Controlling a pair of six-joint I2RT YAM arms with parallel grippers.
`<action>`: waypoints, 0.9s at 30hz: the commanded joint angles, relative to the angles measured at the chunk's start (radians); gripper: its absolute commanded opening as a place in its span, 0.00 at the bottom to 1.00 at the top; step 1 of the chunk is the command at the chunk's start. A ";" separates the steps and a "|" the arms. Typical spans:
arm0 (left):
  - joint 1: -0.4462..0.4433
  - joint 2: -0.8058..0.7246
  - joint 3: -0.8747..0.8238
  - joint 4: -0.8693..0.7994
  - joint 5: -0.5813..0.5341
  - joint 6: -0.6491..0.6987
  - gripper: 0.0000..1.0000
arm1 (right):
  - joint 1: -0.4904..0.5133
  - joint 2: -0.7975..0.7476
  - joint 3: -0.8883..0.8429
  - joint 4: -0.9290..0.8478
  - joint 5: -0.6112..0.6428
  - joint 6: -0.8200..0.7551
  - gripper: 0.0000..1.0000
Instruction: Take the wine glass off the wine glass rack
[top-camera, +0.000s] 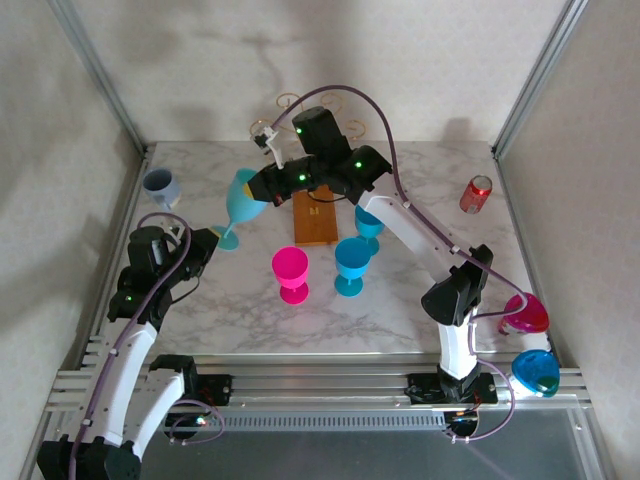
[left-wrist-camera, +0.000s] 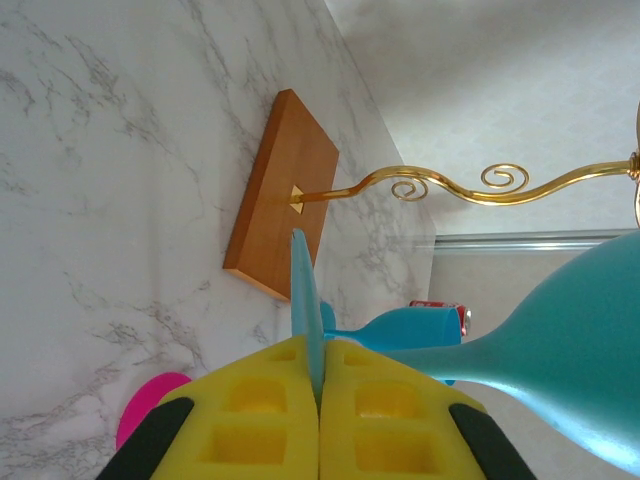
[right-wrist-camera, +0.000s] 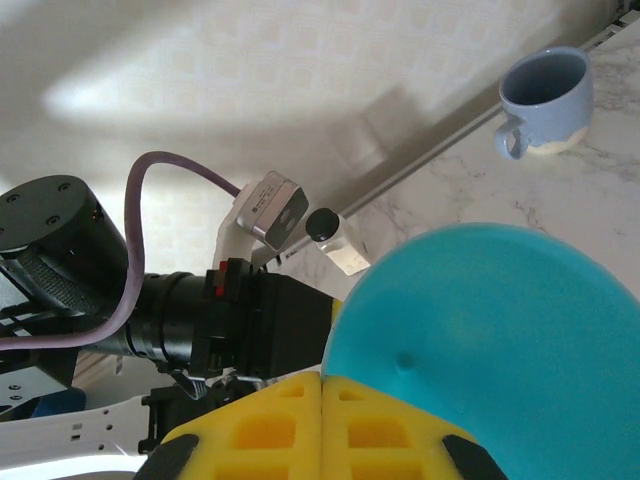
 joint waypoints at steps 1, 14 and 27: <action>0.002 -0.009 0.040 0.021 -0.002 0.010 0.00 | 0.014 0.013 0.018 -0.026 -0.026 -0.005 0.06; 0.002 -0.010 0.048 0.021 -0.002 0.006 0.00 | 0.021 0.022 0.026 -0.037 -0.029 -0.013 0.17; 0.002 -0.016 0.049 -0.009 -0.027 0.006 0.12 | 0.025 -0.010 0.002 -0.023 0.023 -0.016 0.00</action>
